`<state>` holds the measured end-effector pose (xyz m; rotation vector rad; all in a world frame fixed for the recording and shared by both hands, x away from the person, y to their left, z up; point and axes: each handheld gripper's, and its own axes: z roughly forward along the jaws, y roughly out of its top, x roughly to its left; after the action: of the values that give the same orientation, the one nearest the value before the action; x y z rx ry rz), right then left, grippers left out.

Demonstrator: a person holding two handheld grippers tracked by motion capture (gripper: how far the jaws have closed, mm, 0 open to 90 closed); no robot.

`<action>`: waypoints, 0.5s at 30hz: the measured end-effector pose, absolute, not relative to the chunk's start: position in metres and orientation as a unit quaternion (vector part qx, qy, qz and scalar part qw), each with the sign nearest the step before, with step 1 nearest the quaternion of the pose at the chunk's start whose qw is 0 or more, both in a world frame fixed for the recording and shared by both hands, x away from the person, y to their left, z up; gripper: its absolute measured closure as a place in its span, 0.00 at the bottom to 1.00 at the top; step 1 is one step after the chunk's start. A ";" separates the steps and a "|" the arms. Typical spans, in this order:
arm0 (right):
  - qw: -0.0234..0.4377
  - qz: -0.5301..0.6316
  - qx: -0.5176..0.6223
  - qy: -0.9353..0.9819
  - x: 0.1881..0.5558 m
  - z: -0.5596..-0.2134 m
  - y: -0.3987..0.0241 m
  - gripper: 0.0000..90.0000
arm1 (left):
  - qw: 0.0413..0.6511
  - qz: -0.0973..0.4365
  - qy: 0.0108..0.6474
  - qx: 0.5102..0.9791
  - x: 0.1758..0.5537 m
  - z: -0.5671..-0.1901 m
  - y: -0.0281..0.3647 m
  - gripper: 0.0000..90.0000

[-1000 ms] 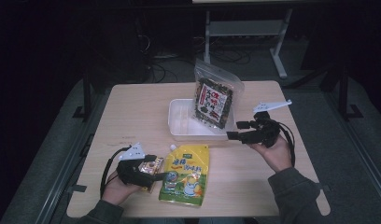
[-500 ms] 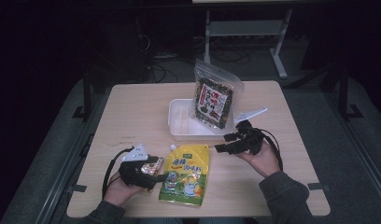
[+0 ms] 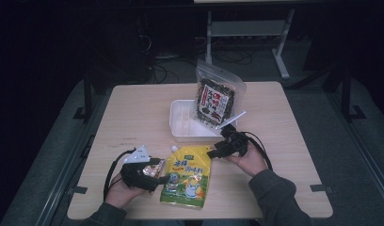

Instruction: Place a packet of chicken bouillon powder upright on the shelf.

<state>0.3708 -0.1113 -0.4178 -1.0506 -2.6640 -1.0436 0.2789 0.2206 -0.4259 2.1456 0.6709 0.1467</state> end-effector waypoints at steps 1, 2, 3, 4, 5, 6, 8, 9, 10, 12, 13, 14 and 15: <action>0.046 -0.334 -0.346 -0.876 0.373 -0.421 -0.109 0.47 | 0.430 0.058 0.268 0.860 0.279 -0.426 0.221 0.23; 0.048 -0.329 -0.348 -0.877 0.375 -0.424 -0.107 0.48 | 0.430 0.057 0.268 0.860 0.279 -0.426 0.220 0.23; 0.054 -0.326 -0.351 -0.876 0.376 -0.426 -0.106 0.50 | 0.430 0.056 0.267 0.861 0.279 -0.426 0.220 0.23; 0.055 -0.323 -0.351 -0.877 0.378 -0.428 -0.104 0.52 | 0.430 0.056 0.267 0.861 0.279 -0.426 0.220 0.23; 0.055 -0.321 -0.351 -0.878 0.379 -0.430 -0.103 0.53 | 0.429 0.056 0.266 0.861 0.279 -0.427 0.220 0.23; 0.059 -0.319 -0.353 -0.877 0.381 -0.432 -0.102 0.54 | 0.428 0.055 0.266 0.862 0.279 -0.427 0.220 0.23; 0.070 -0.317 -0.359 -0.875 0.384 -0.436 -0.101 0.58 | 0.427 0.055 0.266 0.862 0.279 -0.427 0.220 0.23; 0.073 -0.317 -0.359 -0.875 0.385 -0.437 -0.100 0.59 | 0.427 0.055 0.266 0.863 0.280 -0.427 0.220 0.23; 0.077 -0.317 -0.359 -0.874 0.386 -0.439 -0.099 0.60 | 0.428 0.055 0.266 0.862 0.280 -0.427 0.220 0.23; 0.088 -0.320 -0.359 -0.872 0.387 -0.441 -0.098 0.66 | 0.428 0.054 0.266 0.862 0.280 -0.427 0.220 0.23; 0.092 -0.320 -0.361 -0.871 0.388 -0.441 -0.098 0.67 | 0.428 0.053 0.266 0.862 0.281 -0.427 0.220 0.23; 0.101 -0.319 -0.363 -0.870 0.389 -0.443 -0.097 0.71 | 0.428 0.052 0.266 0.862 0.281 -0.428 0.220 0.23; 0.105 -0.320 -0.362 -0.869 0.390 -0.444 -0.097 0.73 | 0.427 0.051 0.265 0.863 0.281 -0.428 0.219 0.23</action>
<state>0.3900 -0.0969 -0.4441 -1.0668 -2.5627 -0.9437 0.2809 0.2193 -0.4279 2.1555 0.6626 0.1286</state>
